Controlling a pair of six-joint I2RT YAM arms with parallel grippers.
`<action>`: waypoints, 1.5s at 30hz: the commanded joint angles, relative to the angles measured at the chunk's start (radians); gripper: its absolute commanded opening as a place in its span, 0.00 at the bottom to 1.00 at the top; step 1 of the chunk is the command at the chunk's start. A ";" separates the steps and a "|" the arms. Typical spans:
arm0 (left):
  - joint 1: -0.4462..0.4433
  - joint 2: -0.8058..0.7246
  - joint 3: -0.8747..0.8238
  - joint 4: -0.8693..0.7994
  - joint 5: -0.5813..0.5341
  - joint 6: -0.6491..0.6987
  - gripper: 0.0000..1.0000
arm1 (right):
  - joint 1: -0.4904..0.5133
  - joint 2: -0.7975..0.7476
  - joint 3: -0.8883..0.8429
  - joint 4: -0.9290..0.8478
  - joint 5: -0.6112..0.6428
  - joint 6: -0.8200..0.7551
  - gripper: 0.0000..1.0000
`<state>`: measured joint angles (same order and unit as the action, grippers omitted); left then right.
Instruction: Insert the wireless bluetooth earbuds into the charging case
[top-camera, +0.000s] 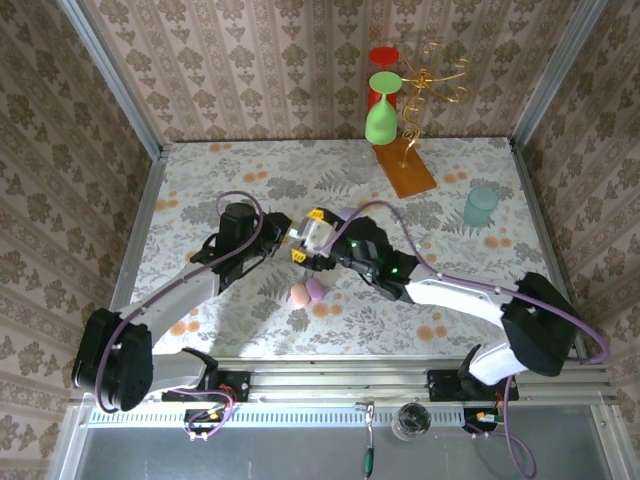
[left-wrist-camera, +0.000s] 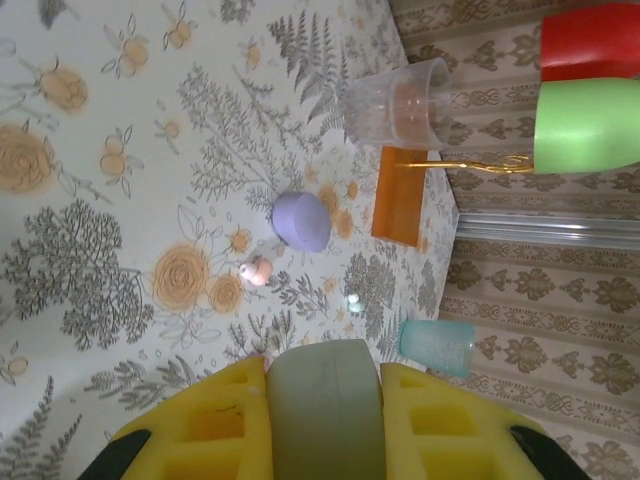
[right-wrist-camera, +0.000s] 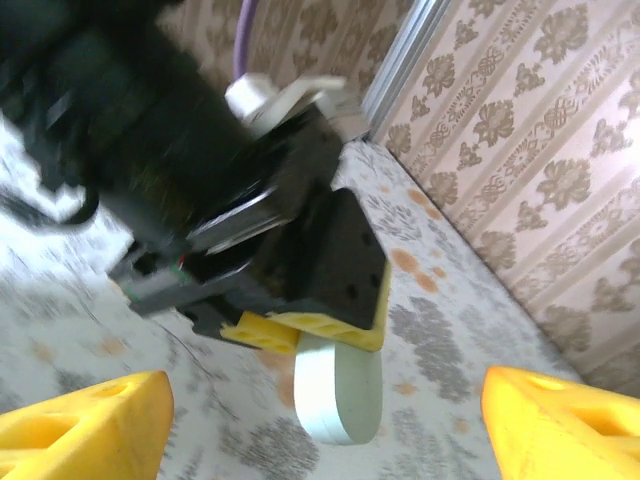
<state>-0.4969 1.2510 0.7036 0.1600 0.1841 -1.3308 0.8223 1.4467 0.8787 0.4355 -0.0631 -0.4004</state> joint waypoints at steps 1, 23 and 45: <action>0.006 -0.028 -0.016 0.115 -0.024 0.102 0.03 | -0.089 -0.047 -0.016 -0.032 -0.186 0.474 0.82; -0.077 0.064 -0.055 0.454 -0.024 -0.004 0.00 | -0.260 0.277 -0.020 0.599 -0.504 1.768 0.71; -0.093 0.083 -0.105 0.534 -0.077 -0.014 0.40 | -0.296 0.237 -0.039 0.551 -0.515 1.713 0.17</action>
<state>-0.5877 1.3155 0.6224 0.6704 0.1253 -1.3628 0.5339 1.7428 0.8455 1.0004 -0.5694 1.3975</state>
